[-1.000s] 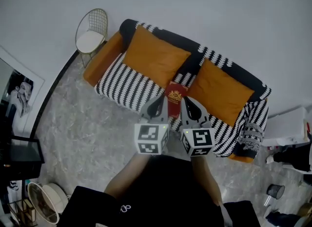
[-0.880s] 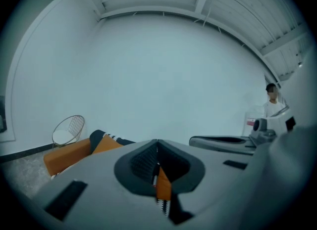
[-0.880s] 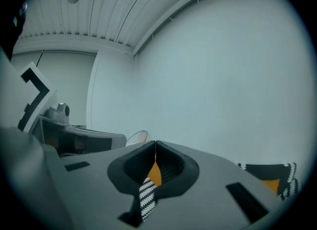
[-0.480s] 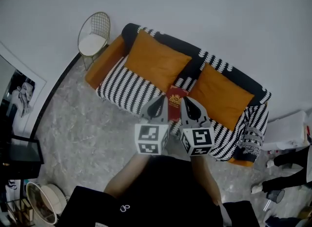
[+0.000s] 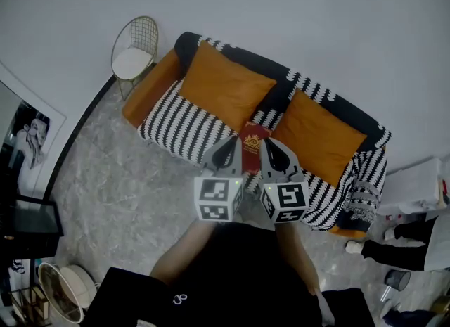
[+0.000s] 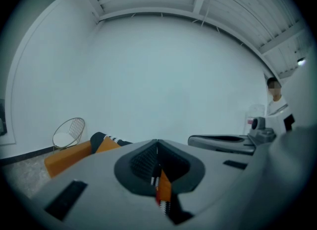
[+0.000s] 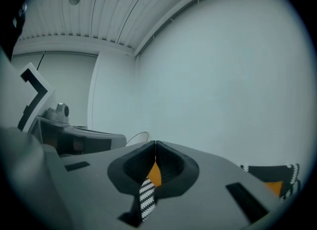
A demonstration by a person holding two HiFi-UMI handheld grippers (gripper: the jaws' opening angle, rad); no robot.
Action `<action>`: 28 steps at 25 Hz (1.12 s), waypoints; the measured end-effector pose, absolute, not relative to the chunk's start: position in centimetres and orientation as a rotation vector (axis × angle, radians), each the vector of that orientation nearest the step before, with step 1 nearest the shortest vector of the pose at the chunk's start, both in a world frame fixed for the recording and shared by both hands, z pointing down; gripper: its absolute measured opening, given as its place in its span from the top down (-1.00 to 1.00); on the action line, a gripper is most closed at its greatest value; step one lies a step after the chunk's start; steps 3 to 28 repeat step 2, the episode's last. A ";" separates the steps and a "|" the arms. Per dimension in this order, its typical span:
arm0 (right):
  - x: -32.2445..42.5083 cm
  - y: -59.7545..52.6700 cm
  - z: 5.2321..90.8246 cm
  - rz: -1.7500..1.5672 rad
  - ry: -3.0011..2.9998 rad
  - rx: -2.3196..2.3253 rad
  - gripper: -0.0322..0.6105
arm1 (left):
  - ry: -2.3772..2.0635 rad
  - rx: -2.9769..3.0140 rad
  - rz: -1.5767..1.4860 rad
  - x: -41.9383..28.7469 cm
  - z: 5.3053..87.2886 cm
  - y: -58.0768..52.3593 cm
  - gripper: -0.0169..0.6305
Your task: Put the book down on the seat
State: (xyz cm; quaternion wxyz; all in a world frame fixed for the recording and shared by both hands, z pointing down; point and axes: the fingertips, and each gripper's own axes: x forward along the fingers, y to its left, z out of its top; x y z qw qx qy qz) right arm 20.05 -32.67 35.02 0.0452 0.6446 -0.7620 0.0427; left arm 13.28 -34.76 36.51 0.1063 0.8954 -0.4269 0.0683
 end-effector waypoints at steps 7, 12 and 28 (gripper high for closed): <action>20.1 -32.8 35.0 0.131 -2.328 1.969 0.86 | -1.258 2.638 0.200 13.3 36.5 -34.9 0.91; 20.1 -32.8 35.0 0.131 -2.328 1.969 0.86 | -1.258 2.638 0.200 13.3 36.5 -34.9 0.91; 20.1 -32.8 35.0 0.131 -2.328 1.969 0.86 | -1.258 2.638 0.200 13.3 36.5 -34.9 0.91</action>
